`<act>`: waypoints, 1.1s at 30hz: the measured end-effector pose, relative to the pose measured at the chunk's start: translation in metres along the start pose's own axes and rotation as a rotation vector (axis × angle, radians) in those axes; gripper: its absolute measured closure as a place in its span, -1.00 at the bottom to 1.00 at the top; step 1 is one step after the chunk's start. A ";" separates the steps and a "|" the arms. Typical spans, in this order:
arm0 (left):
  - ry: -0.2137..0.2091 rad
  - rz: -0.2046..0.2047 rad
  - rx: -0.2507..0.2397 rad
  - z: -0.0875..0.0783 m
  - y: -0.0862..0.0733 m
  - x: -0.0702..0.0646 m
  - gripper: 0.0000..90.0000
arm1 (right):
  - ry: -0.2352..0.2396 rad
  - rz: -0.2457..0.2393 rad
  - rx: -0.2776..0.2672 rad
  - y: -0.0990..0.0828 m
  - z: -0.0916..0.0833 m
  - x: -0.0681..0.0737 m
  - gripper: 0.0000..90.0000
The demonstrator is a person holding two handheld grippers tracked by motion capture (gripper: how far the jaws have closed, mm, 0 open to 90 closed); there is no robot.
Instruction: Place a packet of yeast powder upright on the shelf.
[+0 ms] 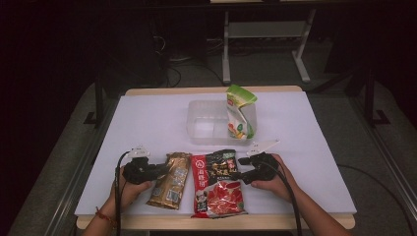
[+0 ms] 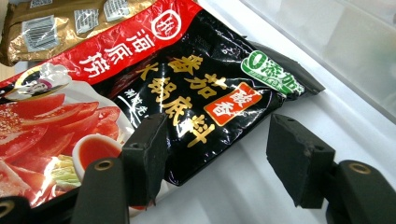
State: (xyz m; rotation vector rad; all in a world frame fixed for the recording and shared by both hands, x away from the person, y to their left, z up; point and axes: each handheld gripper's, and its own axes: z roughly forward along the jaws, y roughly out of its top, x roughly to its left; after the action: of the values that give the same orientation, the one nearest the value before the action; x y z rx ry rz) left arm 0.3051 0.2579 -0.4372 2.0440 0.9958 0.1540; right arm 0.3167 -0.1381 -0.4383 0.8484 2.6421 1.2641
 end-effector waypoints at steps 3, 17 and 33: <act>0.011 0.029 -0.003 0.000 0.003 -0.001 0.76 | 0.000 0.004 -0.001 0.000 -0.001 0.000 -0.15; 0.009 0.068 -0.034 -0.009 0.006 -0.005 1.00 | -0.008 0.010 -0.027 0.000 -0.008 -0.001 -0.15; 0.069 0.018 0.013 0.006 -0.001 0.000 -0.43 | 0.001 0.000 -0.031 0.002 -0.009 0.002 -0.15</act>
State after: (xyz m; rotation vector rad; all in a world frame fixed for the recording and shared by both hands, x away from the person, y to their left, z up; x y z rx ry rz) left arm 0.3070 0.2543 -0.4416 2.0722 1.0237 0.2295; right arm 0.3135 -0.1425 -0.4309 0.8440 2.6162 1.3023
